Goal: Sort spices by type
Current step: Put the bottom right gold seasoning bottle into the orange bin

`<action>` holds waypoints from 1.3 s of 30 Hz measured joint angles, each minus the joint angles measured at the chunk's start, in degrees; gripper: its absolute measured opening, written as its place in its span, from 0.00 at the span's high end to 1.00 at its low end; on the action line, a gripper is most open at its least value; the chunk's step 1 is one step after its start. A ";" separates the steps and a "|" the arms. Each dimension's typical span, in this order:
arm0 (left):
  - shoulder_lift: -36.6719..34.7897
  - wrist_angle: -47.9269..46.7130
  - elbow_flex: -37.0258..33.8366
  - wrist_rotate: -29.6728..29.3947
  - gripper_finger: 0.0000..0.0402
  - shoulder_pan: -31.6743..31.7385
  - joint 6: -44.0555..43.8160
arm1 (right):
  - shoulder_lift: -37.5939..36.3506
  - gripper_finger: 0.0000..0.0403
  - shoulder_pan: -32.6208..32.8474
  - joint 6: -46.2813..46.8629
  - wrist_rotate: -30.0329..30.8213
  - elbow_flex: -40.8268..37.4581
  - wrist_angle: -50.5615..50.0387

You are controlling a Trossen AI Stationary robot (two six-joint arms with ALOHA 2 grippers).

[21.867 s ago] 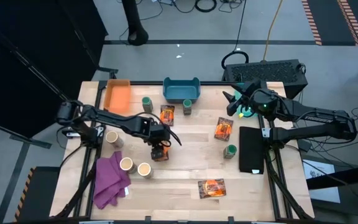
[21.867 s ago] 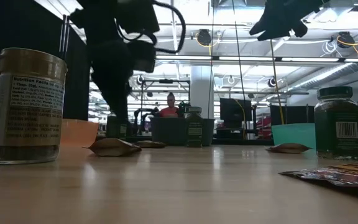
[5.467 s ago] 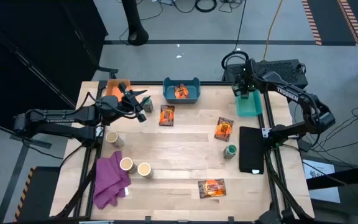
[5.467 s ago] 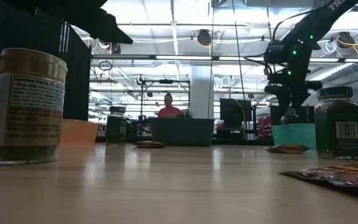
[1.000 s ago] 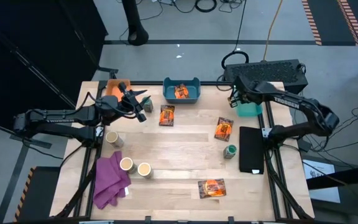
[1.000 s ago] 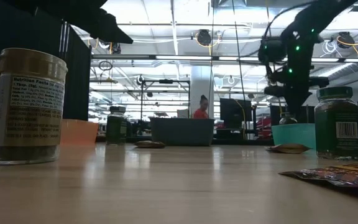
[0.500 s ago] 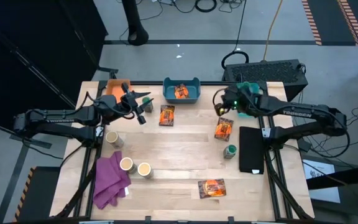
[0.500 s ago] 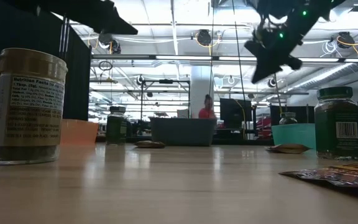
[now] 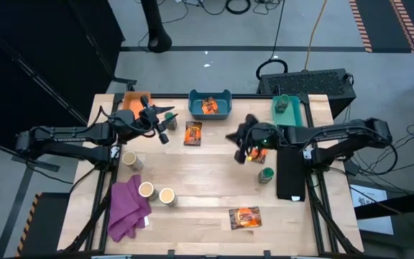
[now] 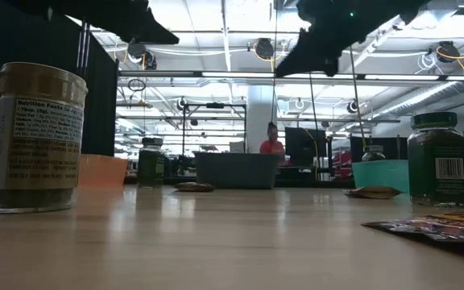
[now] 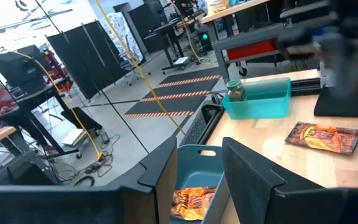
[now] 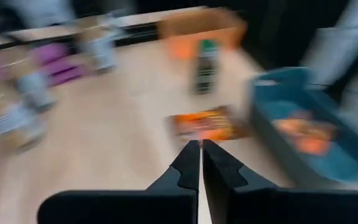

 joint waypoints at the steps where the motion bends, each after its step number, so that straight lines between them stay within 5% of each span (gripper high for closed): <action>1: 0.00 0.01 0.00 0.01 0.67 0.00 -0.60 | 0.75 1.00 0.26 -0.61 -3.49 0.00 0.71; 7: 0.02 -0.15 0.00 0.00 0.67 -0.10 -5.34 | 3.40 1.00 0.76 0.61 -19.07 -0.02 -1.41; 12: 0.01 -3.96 0.00 2.00 0.67 -2.24 -14.03 | 2.97 1.00 0.46 2.76 -18.78 -0.02 -4.51; 18: 0.02 -4.79 0.73 19.40 0.67 -9.72 -22.29 | -0.94 1.00 -0.70 -0.85 -18.63 -0.02 -5.89; 23: 1.14 -5.08 4.49 16.35 0.67 -19.81 -25.68 | -5.85 1.00 -2.59 -4.79 -18.35 -0.02 -6.30; 31: 11.09 -31.38 21.01 1.78 0.67 -29.16 -34.28 | -11.93 1.00 -6.88 -4.27 -18.34 0.00 -6.13; 39: 19.87 -52.71 30.09 15.25 0.67 -30.66 -45.02 | -12.85 1.00 -9.19 -5.67 -18.36 0.00 -6.48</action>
